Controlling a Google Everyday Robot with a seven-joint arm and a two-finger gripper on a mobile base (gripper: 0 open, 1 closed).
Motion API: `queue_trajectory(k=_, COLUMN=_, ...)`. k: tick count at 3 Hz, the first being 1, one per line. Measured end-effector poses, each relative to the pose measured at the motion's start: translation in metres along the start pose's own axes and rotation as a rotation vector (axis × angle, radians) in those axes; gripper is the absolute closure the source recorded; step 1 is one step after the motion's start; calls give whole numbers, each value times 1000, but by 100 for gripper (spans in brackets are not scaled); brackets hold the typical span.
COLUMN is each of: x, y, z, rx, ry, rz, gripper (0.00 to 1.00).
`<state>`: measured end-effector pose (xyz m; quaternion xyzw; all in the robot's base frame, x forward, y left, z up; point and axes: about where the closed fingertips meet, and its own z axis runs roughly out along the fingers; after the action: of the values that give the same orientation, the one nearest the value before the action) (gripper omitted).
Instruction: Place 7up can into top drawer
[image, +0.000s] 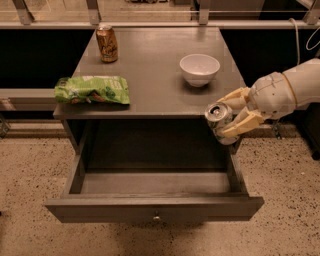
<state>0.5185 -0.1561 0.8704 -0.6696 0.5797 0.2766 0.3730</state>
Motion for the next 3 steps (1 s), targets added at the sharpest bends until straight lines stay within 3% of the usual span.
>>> queue_trajectory(k=1, x=6, y=13, z=18, rx=68, ry=-139, rz=60, gripper=100)
queue_trajectory(k=2, x=27, y=28, z=52, rx=159, ry=-238, rz=148, gripper=100)
queue_trajectory(k=3, x=57, y=35, z=86, rx=204, ry=-258, rz=240, gripper=100)
